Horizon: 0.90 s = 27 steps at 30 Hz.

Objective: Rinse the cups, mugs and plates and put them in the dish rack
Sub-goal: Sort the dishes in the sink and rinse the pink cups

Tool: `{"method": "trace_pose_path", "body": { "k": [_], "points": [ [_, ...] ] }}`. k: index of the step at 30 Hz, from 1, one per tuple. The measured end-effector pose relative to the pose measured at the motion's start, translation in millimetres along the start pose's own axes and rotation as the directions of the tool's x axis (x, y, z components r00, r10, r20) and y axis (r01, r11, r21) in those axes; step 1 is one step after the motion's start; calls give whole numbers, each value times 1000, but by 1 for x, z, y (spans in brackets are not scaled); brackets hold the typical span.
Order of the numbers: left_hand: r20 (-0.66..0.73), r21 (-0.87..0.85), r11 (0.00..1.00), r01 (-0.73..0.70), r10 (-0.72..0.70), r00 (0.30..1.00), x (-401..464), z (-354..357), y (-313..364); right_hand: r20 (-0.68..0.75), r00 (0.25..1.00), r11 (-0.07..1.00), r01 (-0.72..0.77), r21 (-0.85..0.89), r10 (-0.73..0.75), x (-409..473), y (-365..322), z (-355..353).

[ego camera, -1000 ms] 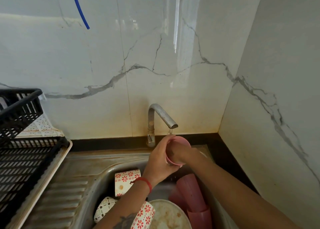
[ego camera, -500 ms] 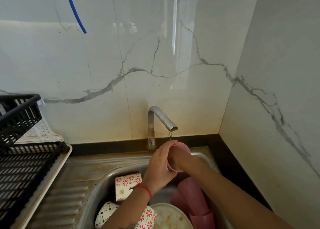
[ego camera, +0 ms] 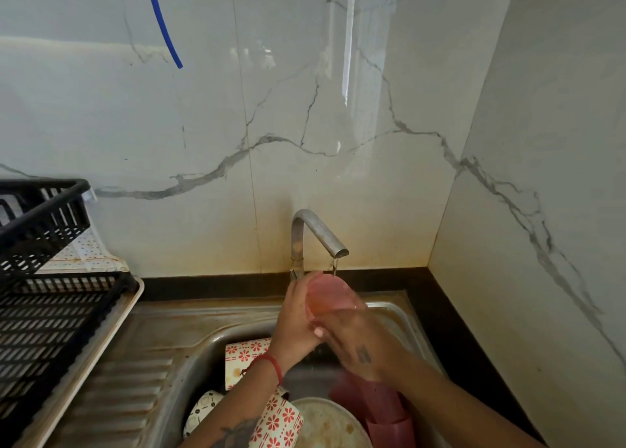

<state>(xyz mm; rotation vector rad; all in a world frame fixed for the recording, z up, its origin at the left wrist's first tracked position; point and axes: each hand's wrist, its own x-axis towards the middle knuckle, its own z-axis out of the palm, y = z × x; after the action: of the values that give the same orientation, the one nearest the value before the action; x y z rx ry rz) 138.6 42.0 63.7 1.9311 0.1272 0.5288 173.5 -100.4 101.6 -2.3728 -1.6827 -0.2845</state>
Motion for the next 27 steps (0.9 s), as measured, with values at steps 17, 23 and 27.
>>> {"method": "trace_pose_path", "body": {
  "k": [17,23,27],
  "points": [
    [449,-740,220,635,-541,711,-5,10,-12,382,731,418,-654,631,565,8,6,2],
    [399,-820,59,569,-654,642,1,26,-6,628,526,219,-837,501,573,33,9,-18],
    [192,-712,468,523,-587,787,4,12,2,700,546,79,-811,580,460,35,31,-26]
  ]
}}
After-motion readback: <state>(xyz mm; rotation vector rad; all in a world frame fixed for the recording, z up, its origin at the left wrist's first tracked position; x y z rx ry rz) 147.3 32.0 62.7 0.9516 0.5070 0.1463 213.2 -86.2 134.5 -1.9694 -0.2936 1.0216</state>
